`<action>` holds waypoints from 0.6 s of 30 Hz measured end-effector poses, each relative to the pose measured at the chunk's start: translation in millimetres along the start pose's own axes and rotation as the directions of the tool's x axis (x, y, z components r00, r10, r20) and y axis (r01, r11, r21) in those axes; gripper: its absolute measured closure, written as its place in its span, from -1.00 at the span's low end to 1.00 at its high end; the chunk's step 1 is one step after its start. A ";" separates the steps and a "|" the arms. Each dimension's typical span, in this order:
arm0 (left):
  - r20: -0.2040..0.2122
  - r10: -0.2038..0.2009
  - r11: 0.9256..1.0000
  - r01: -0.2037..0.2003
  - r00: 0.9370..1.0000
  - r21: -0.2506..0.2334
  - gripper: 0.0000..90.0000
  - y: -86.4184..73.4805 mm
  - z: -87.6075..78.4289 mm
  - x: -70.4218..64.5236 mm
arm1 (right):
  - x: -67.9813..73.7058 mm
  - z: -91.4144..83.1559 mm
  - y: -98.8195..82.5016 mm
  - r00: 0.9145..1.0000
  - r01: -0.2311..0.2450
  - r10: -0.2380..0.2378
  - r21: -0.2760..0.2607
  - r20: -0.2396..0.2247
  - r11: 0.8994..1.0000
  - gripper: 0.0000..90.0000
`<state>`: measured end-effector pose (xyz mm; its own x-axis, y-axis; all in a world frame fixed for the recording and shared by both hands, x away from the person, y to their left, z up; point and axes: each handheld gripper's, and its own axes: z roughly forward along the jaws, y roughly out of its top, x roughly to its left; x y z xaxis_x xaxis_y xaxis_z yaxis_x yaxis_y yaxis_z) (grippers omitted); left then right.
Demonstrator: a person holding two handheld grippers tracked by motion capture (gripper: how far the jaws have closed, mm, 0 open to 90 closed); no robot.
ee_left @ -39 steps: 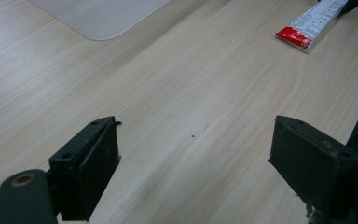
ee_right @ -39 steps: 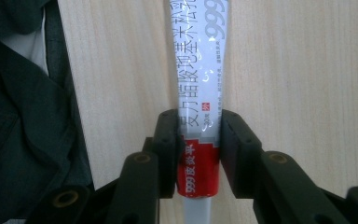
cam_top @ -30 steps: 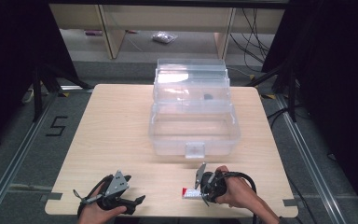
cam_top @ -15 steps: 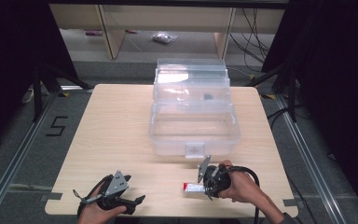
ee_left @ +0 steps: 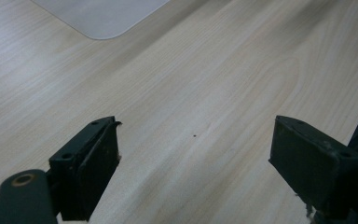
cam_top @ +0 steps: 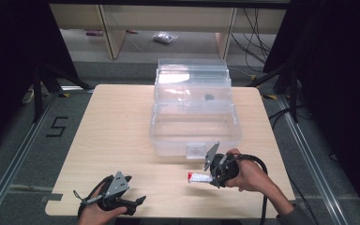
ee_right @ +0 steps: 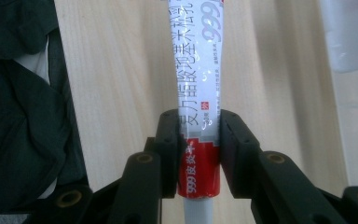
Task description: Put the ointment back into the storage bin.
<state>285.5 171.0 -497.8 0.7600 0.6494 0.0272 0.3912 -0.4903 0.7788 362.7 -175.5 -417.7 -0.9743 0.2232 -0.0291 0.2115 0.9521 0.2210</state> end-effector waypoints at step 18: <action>-0.001 -0.003 1.000 0.003 1.000 0.003 -0.66 -0.1 -0.4 0.2 | -29.2 -39.7 3.4 0.999 -0.011 0.012 -0.015 0.036 1.000 0.58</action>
<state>285.4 171.5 -497.6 0.7585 0.6512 0.0254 0.3949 -0.4903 0.7769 388.9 -187.0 -377.4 -0.9684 0.2417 -0.0616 0.2212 0.9463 0.2360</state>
